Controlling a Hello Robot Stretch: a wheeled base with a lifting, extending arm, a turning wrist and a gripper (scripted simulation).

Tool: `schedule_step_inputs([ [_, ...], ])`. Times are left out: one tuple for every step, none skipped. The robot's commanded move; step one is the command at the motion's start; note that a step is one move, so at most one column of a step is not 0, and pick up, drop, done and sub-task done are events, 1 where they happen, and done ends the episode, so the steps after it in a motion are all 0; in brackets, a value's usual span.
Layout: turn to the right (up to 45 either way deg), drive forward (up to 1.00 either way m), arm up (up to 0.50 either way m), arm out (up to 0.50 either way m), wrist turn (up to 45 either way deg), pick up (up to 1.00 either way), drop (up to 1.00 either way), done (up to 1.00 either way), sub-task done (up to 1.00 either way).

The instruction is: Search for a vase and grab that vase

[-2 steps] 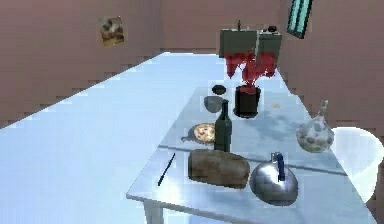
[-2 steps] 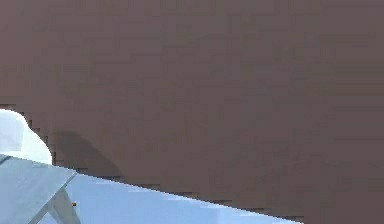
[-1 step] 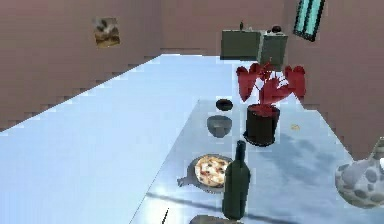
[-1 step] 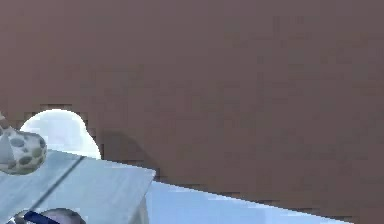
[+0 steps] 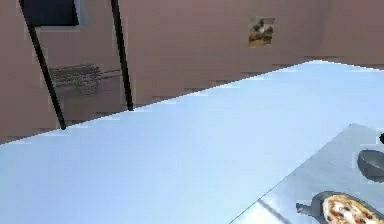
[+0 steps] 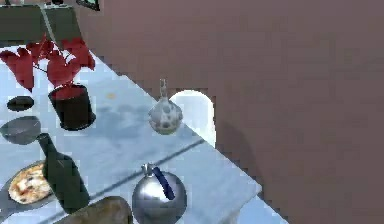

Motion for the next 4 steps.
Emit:
schedule_step_inputs([
  [45.0,0.0,0.0,0.0,0.0,0.0,0.0,0.0,0.0],
  [45.0,0.0,0.0,0.0,0.0,0.0,0.0,0.0,0.0],
  [36.0,0.0,0.0,0.0,0.0,0.0,0.0,0.0,0.0],
  [0.0,0.15,0.0,0.0,0.0,0.0,0.0,0.0,0.0],
])
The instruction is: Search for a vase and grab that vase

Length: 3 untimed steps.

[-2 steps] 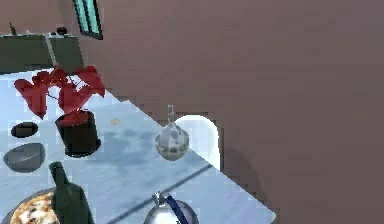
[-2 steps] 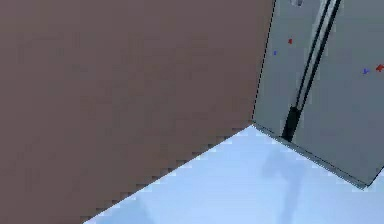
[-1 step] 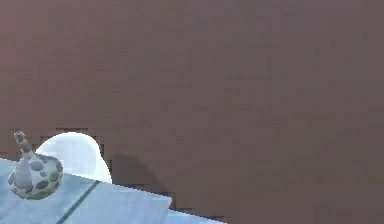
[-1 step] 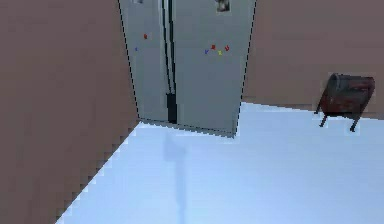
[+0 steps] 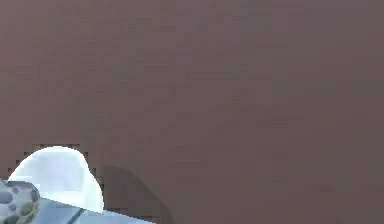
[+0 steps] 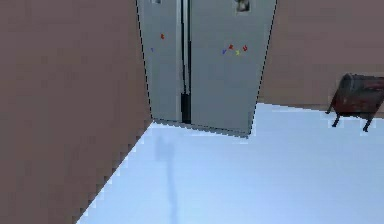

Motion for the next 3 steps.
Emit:
schedule_step_inputs([
  [-45.0,0.0,0.0,0.0,0.0,0.0,0.0,0.0,0.0],
  [-45.0,0.0,0.0,0.0,0.0,0.0,0.0,0.0,0.0],
  [-45.0,0.0,0.0,0.0,0.0,0.0,0.0,0.0,0.0],
])
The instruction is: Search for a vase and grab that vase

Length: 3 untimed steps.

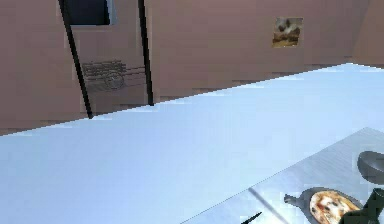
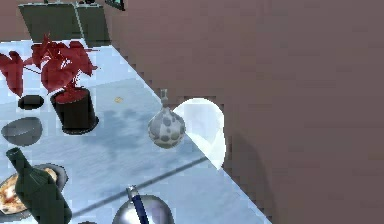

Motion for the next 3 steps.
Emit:
schedule_step_inputs([
  [0.0,0.0,0.5,0.0,0.0,0.0,0.0,0.0,0.0],
  [0.0,0.0,0.38,0.0,0.0,0.0,0.0,0.0,0.0],
  [0.0,0.0,0.0,0.44,0.0,0.0,0.0,0.0,0.0],
])
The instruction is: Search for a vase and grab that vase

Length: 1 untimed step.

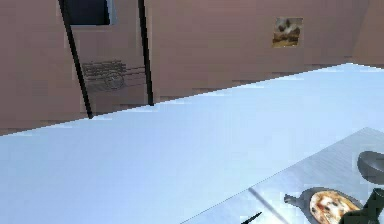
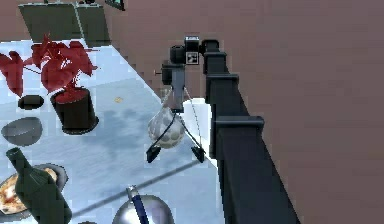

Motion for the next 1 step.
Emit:
schedule_step_inputs([
  [0.0,0.0,0.0,0.0,45.0,0.0,0.0,0.0,0.0],
])
